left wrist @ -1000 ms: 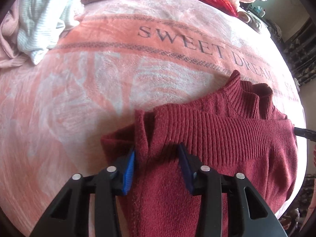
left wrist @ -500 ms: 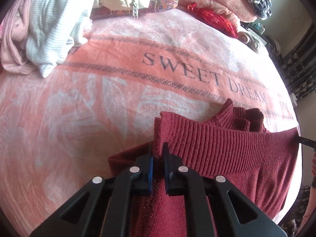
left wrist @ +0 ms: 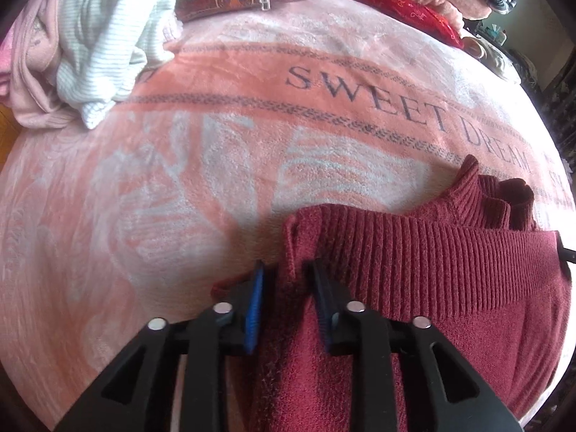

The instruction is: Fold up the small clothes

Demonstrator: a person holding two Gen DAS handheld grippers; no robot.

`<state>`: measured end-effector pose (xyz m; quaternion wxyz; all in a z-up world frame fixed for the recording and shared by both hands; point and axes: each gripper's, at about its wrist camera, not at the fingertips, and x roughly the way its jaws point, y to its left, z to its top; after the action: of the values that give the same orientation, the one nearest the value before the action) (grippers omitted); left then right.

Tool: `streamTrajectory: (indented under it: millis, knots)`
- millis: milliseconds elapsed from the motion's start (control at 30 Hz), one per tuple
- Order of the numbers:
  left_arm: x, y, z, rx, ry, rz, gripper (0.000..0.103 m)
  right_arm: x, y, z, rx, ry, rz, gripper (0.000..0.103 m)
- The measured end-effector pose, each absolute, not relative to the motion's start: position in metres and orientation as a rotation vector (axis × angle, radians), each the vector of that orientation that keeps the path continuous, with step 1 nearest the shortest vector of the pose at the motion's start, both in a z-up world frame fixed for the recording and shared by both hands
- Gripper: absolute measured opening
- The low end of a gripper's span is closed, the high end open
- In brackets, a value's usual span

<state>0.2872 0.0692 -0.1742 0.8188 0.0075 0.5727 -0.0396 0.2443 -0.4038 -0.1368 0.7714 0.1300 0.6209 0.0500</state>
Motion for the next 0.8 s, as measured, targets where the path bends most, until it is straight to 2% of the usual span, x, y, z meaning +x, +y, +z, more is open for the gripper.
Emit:
streamTrajectory:
  millis: [333, 667, 800]
  knots:
    - [0.224, 0.045, -0.127, 0.068, 1.183, -0.112, 0.040, 0.175, -0.366, -0.088, 0.210, 1.306, 0.152, 0.020]
    - [0.150, 0.020, -0.123, 0.055, 1.185, -0.138, 0.045, 0.113, -0.330, -0.089, 0.189, 1.306, 0.134, 0.020]
    - [0.126, 0.016, -0.121, 0.071, 1.163, -0.116, 0.052, 0.100, -0.323, -0.092, 0.195, 1.294, 0.116, 0.020]
